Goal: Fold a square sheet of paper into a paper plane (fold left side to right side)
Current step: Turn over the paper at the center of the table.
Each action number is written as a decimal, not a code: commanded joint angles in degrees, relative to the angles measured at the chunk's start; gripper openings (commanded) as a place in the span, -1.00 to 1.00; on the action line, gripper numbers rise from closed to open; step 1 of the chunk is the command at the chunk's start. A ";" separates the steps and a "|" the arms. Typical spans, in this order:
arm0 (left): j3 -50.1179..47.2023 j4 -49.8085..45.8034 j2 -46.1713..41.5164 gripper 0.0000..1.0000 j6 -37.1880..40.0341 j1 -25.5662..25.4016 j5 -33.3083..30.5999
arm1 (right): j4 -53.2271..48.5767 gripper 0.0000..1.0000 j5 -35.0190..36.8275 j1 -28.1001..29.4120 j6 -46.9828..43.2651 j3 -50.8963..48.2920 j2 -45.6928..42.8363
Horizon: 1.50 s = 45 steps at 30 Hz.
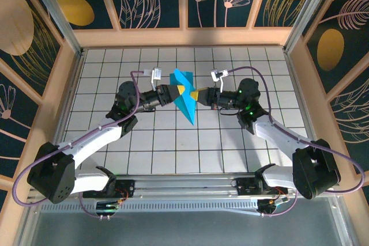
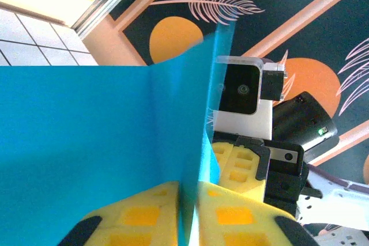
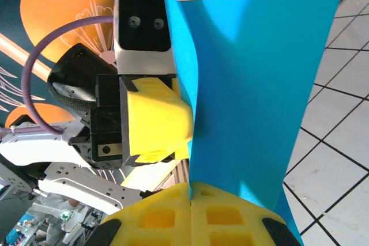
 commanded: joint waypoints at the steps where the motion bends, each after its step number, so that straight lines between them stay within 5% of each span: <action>1: 0.88 0.11 -1.90 -0.80 1.79 -0.37 -1.17 | -3.01 -0.98 1.36 0.34 -1.55 1.93 -0.30; 7: 0.25 1.07 -2.70 -0.93 1.14 -0.36 -2.29 | -9.80 -0.75 3.49 -0.03 -4.12 4.18 -2.07; 16: -0.72 4.22 -3.21 -0.98 -0.58 -0.49 -3.23 | -26.97 0.14 14.85 -2.87 -9.87 2.86 -12.78; 24: 0.36 4.89 -2.29 -0.99 -0.97 -0.82 -2.66 | -16.42 0.56 9.24 -0.30 -2.03 -6.39 -14.06; 35: 0.59 5.30 -1.30 -0.99 -2.00 -1.37 -2.24 | -2.87 0.56 7.48 5.30 0.97 -5.38 -7.56; 45: 0.48 4.88 -0.51 -0.97 -3.24 -1.55 -2.62 | -6.26 0.03 9.93 4.25 -3.02 -1.14 -7.38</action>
